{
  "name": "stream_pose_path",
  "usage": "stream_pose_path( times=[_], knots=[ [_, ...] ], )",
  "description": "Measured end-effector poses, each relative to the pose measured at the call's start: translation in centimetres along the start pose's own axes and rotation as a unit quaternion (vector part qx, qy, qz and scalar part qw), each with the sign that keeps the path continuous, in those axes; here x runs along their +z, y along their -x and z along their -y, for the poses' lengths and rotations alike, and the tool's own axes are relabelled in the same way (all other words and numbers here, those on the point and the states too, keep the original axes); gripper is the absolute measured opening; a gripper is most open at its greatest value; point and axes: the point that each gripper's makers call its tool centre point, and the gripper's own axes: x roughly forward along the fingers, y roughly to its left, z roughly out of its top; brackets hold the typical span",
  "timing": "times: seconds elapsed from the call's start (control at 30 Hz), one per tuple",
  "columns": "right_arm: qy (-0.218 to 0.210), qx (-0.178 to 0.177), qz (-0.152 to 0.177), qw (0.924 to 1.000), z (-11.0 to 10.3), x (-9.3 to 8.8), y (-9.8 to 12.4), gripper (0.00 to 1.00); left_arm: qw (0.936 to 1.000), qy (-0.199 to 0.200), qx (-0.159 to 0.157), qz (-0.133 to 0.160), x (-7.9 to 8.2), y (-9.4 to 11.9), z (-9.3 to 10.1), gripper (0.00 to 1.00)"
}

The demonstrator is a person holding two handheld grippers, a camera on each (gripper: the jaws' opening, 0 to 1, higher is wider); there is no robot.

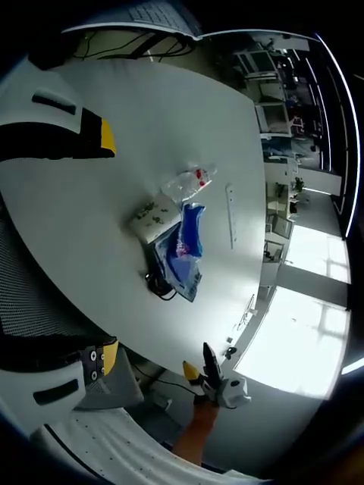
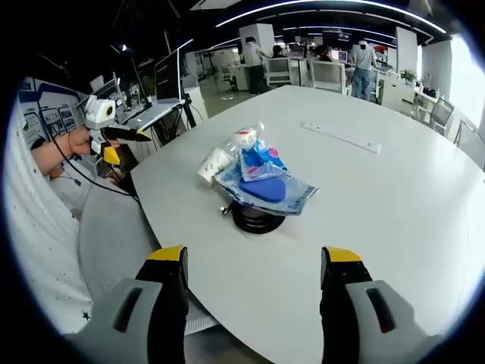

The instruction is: Arrange the tabletop items into an orderly group along one side of the table until the central work area is clear of visible clutter.

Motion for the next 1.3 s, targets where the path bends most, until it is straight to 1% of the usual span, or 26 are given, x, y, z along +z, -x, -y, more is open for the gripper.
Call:
stream_pose_path(
  times=[0.7,1.13,1.3],
  knots=[
    [0.005,-0.003,0.003,1.0000,0.3,0.9,-0.2,0.70,1.0000,-0.005,0.004,0.002,0.5,0.1,-0.7,1.00],
    [0.002,-0.009,0.014,0.9999,0.5,2.0,-0.6,0.69,0.9999,-0.015,0.004,0.003,1.4,0.0,-1.5,1.00],
    [0.002,-0.011,0.016,0.9998,0.4,2.3,-0.8,0.68,0.9998,-0.021,0.004,0.006,2.0,-0.2,-1.8,1.00]
  ],
)
